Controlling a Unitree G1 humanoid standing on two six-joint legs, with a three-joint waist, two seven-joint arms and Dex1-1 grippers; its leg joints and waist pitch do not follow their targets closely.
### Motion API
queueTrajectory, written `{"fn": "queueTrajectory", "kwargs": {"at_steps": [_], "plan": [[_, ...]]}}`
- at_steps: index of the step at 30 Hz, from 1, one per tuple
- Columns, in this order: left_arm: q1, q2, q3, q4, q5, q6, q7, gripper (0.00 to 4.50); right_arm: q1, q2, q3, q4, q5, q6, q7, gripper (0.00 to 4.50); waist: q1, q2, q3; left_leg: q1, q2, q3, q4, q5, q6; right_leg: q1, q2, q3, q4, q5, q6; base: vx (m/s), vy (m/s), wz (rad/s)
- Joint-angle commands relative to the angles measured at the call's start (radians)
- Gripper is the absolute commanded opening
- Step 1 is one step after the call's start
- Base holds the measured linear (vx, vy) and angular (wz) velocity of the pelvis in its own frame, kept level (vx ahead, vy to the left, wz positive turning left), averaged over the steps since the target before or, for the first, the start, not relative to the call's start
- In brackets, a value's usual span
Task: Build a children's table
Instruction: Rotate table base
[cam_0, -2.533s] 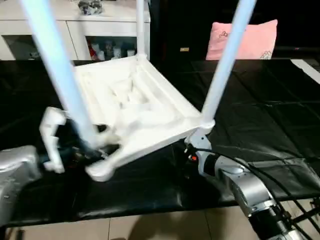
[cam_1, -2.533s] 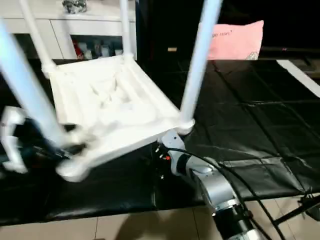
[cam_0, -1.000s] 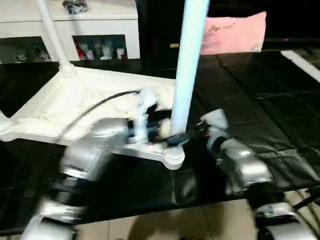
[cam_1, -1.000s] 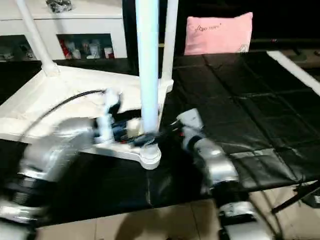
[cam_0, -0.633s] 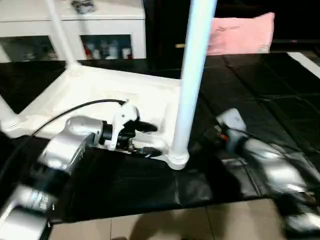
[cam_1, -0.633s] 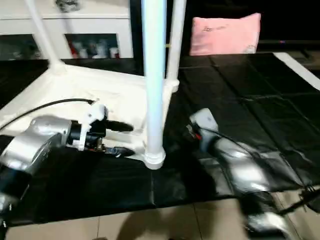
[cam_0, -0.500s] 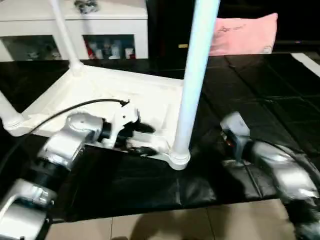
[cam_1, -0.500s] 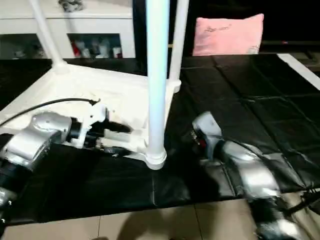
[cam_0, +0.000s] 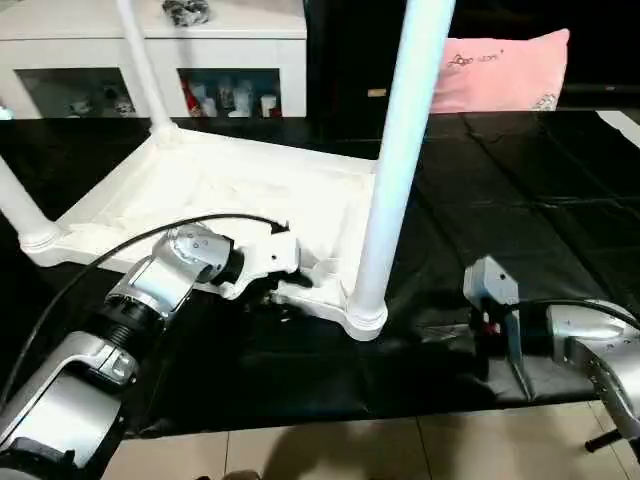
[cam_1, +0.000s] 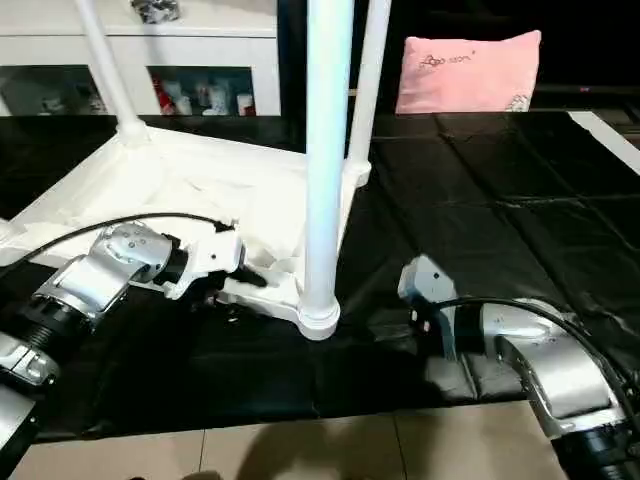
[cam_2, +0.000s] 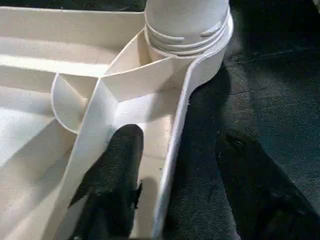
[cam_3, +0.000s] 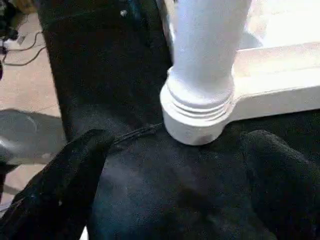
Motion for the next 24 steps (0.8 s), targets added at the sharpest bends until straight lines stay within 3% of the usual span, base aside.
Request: {"fn": "queueTrajectory", "kwargs": {"at_steps": [1,2,5,6,14,24], "plan": [[-0.035,-0.017,-0.016,0.048,0.031,-0.049,0.008,2.25,0.006,-0.017,0.005,-0.029,0.016,0.015,0.010,4.50,0.007,-0.002,-0.068,-0.007,0.019,-0.006,-0.059,-0.140,0.060,0.064,-0.071,0.053,-0.085,-0.370,-0.055,0.000,0.000,0.00],[-0.045,-0.031,-0.019,0.072,0.038,-0.066,0.012,2.17,0.009,-0.019,0.008,-0.035,0.018,0.019,0.012,4.50,0.011,0.002,-0.068,-0.006,0.017,-0.006,-0.059,-0.139,0.061,0.063,-0.068,0.053,-0.088,-0.377,-0.047,0.000,0.000,0.00],[-0.062,-0.058,-0.017,0.115,0.045,-0.097,0.020,1.96,0.013,-0.022,0.012,-0.049,0.019,0.029,0.014,4.50,0.023,-0.002,-0.072,-0.006,0.019,-0.007,-0.059,-0.135,0.057,0.065,-0.072,0.053,-0.083,-0.359,-0.045,0.000,0.000,0.00],[-0.071,-0.071,-0.020,0.136,0.052,-0.112,0.025,1.81,0.014,-0.023,0.015,-0.053,0.019,0.036,0.015,4.50,0.025,0.003,-0.072,-0.006,0.021,-0.008,-0.059,-0.133,0.058,0.064,-0.072,0.054,-0.082,-0.350,-0.049,0.000,0.000,0.00],[-0.120,-0.120,-0.038,0.275,0.123,-0.198,0.064,1.12,0.020,-0.028,0.021,-0.071,0.023,0.052,0.014,4.50,0.028,0.002,-0.072,-0.010,0.016,-0.008,-0.057,-0.134,0.059,0.068,-0.069,0.050,-0.086,-0.342,-0.038,0.000,0.000,0.00],[-0.163,-0.138,-0.021,0.376,0.150,-0.230,0.049,0.44,0.023,-0.027,0.026,-0.079,0.031,0.065,0.025,4.50,0.035,0.002,-0.072,-0.008,0.019,-0.009,-0.058,-0.140,0.059,0.067,-0.072,0.049,-0.086,-0.344,-0.046,0.000,0.000,0.00]]}}
